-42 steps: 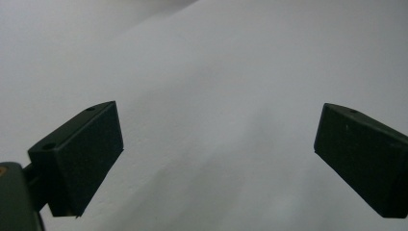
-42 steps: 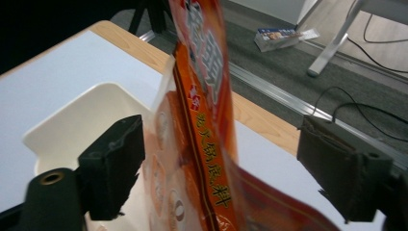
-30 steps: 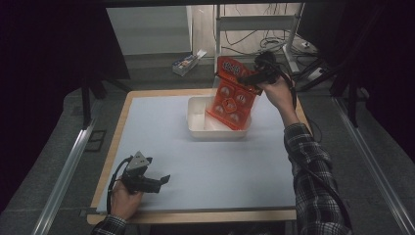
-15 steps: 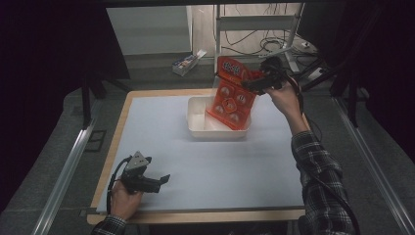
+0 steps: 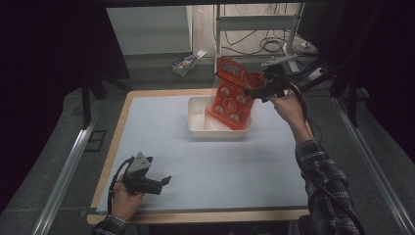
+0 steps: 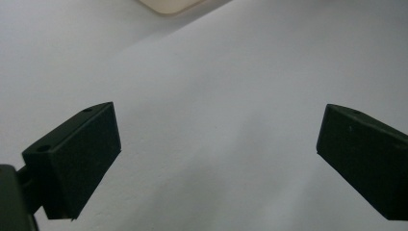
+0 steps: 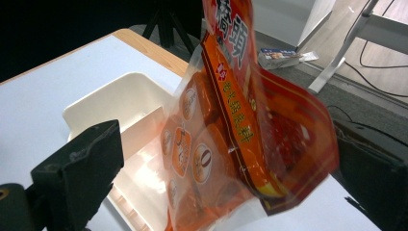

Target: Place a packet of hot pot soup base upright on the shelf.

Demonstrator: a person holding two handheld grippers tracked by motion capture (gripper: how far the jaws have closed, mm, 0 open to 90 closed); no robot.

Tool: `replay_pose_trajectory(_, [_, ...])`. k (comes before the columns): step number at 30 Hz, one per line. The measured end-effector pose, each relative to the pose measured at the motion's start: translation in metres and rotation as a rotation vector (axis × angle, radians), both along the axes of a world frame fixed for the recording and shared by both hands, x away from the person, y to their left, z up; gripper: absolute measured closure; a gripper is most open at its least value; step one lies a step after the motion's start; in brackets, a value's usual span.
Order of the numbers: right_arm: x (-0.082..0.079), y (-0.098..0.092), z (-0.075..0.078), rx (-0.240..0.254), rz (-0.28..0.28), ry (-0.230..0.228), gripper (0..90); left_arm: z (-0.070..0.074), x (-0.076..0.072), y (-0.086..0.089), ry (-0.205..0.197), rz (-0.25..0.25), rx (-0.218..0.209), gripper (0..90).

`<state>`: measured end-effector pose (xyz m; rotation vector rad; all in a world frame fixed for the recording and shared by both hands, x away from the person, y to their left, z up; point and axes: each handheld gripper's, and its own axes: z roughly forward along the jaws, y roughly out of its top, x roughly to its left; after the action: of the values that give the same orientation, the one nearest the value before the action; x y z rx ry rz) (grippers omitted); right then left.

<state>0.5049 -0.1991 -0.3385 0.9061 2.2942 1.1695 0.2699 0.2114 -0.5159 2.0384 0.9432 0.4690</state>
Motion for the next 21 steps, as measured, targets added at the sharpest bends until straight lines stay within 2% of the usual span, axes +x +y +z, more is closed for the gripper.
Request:
replay_pose_trajectory(7, [-0.008,-0.009,-0.006,-0.002,-0.02,0.013,0.0,0.0,-0.001,-0.003,-0.006,-0.007,0.023,1.1])
replay_pose_trajectory(21, [-0.039,-0.016,-0.011,0.019,0.019,-0.002,0.1,0.0,-0.001,-0.006,0.003,-0.003,0.047,1.0])
